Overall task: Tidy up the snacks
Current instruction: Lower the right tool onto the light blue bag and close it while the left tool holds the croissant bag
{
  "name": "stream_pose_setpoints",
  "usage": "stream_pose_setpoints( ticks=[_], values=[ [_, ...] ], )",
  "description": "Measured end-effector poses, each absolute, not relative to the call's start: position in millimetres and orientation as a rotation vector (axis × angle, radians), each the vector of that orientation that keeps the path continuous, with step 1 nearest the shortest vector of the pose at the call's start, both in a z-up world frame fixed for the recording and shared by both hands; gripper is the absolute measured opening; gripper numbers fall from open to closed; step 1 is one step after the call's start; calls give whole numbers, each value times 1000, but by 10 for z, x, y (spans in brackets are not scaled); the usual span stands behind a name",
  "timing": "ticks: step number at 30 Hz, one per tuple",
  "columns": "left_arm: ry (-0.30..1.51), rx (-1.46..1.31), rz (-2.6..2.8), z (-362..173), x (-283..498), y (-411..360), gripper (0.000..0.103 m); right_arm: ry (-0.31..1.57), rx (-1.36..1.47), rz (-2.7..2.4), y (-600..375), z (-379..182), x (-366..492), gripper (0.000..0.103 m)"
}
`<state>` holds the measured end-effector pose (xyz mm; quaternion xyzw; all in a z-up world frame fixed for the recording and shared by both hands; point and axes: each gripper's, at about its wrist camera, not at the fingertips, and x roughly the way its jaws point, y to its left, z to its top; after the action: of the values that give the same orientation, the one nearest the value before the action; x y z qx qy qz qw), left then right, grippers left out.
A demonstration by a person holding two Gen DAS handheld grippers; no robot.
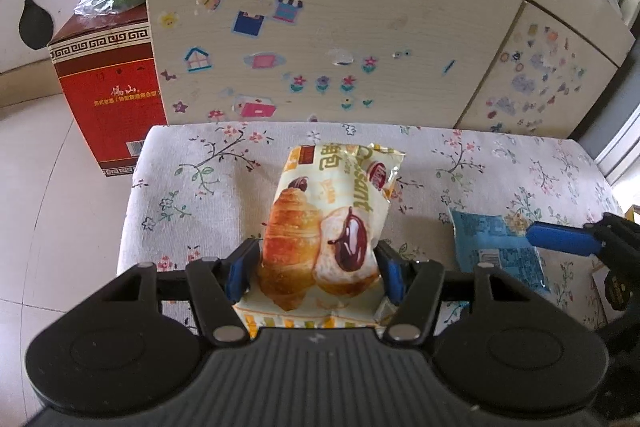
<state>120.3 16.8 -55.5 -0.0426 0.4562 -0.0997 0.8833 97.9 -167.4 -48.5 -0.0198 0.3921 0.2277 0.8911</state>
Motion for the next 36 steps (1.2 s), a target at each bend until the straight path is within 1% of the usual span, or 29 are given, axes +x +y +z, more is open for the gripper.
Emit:
stream_pose_setpoints(
  ticks=[5, 9, 14, 17, 21, 24, 26, 31, 34, 36],
  values=[
    [950, -65, -213, -543, 1204, 175, 62, 762, -57, 392, -1776, -607, 1054, 97],
    [946, 6, -224, -544, 1190, 125, 62, 750, -34, 416, -1804, -635, 1092, 97],
    [943, 63, -210, -549, 1171, 105, 62, 881, -155, 522, -1702, -570, 1060, 97],
    [953, 44, -205, -547, 1190, 151, 63, 957, -133, 653, -1711, -465, 956, 97],
    [963, 32, -210, -548, 1191, 173, 63, 956, -235, 703, -1639, -358, 842, 97],
    [967, 39, -227, -561, 1189, 164, 66, 923, -336, 689, -1576, -336, 812, 100],
    [964, 52, -228, -574, 1186, 153, 67, 912, -354, 680, -1552, -360, 815, 102],
    [942, 52, -256, -548, 1202, 131, 71, 874, -339, 694, -1535, -500, 891, 102],
    [916, 89, -273, -523, 1213, 67, 77, 846, -328, 709, -1502, -549, 887, 102],
    [916, 98, -286, -529, 1231, 27, 77, 832, -338, 711, -1481, -561, 888, 102]
  ],
)
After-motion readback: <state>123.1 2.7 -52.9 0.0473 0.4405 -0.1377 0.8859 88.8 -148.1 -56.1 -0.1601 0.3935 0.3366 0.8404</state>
